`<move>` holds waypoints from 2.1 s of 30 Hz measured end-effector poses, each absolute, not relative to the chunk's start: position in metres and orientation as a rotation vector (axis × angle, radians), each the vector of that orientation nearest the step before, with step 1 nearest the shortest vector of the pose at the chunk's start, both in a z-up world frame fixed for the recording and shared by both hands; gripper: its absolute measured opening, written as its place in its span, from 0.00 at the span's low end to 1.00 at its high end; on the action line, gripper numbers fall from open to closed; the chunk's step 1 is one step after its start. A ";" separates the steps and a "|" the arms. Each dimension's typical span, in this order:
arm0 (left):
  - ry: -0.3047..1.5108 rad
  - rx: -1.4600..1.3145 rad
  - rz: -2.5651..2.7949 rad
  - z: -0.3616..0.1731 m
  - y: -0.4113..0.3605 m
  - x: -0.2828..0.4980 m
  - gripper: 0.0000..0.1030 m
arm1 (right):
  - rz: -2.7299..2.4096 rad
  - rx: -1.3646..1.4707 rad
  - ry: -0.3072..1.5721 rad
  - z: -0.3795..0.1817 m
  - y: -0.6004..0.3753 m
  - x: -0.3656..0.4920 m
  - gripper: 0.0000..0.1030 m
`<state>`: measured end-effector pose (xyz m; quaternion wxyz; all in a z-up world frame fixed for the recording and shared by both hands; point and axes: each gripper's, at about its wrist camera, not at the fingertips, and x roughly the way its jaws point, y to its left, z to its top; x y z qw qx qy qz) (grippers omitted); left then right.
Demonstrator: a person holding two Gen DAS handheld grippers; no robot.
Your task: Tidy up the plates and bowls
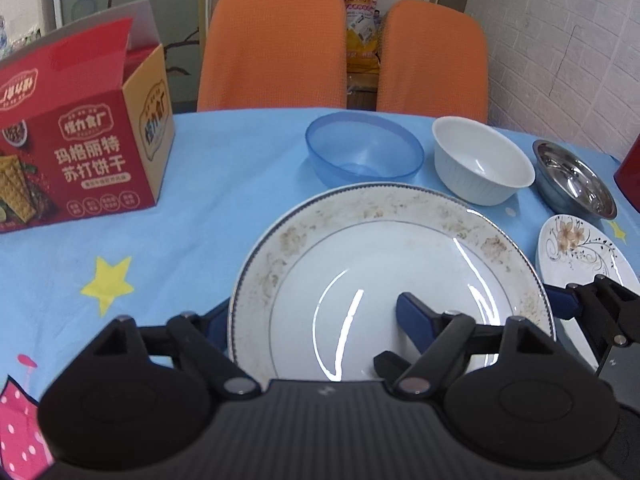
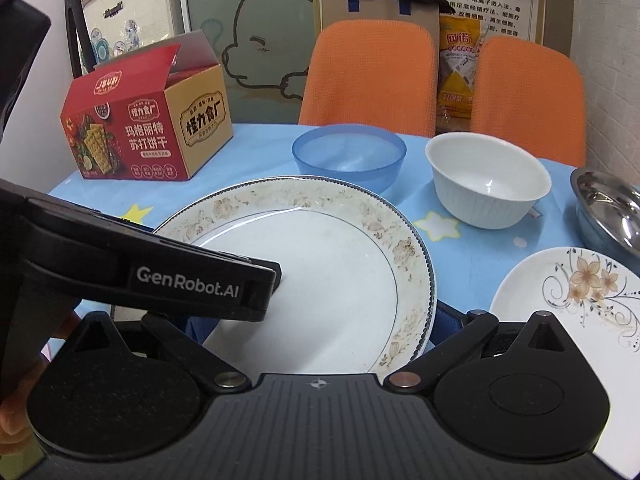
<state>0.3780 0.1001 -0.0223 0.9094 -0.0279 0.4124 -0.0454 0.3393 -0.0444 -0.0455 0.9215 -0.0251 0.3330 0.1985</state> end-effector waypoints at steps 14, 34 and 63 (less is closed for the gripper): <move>0.819 -0.063 -0.090 0.000 0.101 0.314 0.76 | 0.414 -0.001 0.658 -0.020 -0.045 0.286 0.88; 0.841 -0.060 -0.105 -0.025 0.105 0.207 0.75 | 0.377 0.035 0.695 -0.038 -0.034 0.185 0.88; 0.740 -0.027 -0.212 0.008 0.076 0.216 0.90 | 0.184 0.017 0.534 -0.022 -0.120 0.182 0.87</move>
